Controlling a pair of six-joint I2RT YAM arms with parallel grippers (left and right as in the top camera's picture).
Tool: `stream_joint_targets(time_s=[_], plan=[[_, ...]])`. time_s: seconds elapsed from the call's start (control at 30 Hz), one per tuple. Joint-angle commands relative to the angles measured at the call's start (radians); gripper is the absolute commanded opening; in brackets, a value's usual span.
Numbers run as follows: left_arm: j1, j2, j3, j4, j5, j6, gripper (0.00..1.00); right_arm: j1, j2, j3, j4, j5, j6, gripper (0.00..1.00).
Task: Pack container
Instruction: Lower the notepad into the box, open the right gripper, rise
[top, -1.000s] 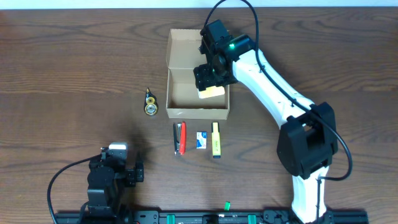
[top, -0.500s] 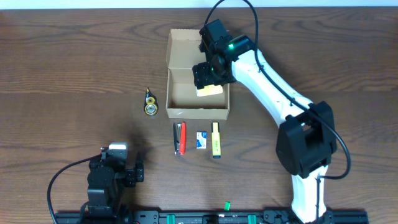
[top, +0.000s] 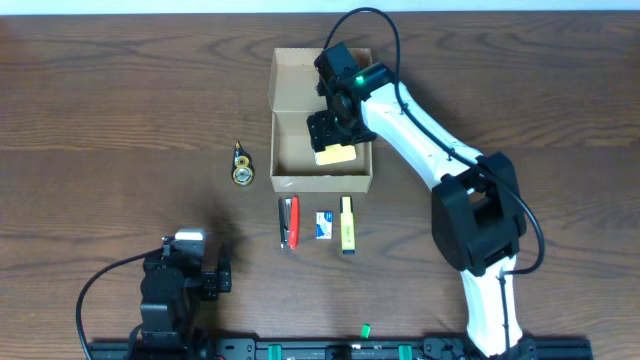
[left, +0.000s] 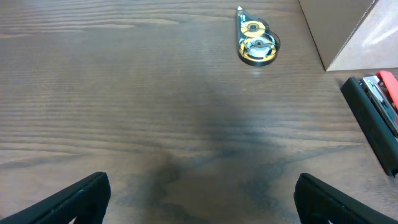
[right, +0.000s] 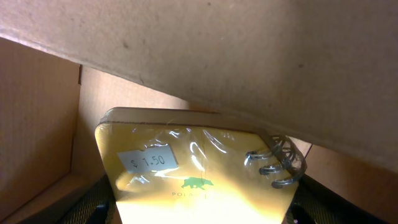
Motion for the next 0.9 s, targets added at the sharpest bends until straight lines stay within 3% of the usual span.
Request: stream_joint_targets(time_s=[0.0,0.03,0.23,0.53,0.87], plan=[[0.004,-0.007,-0.013,-0.001,-0.018,0.017,0.95,0.01,0.002,0.018,0.0,-0.005,0.013,0.6],[0.004,-0.007,-0.013,-0.001,-0.018,0.017,0.95,0.01,0.002,0.018,0.0,-0.005,0.013,0.64],[0.004,-0.007,-0.013,-0.001,-0.018,0.017,0.95,0.01,0.002,0.018,0.001,-0.005,0.008,0.7],[0.004,-0.007,-0.013,-0.001,-0.018,0.017,0.95,0.011,0.001,0.018,-0.002,-0.005,-0.002,0.91],[0.004,-0.007,-0.013,-0.001,-0.018,0.017,0.95,0.011,0.0,0.038,-0.001,-0.039,-0.022,0.93]])
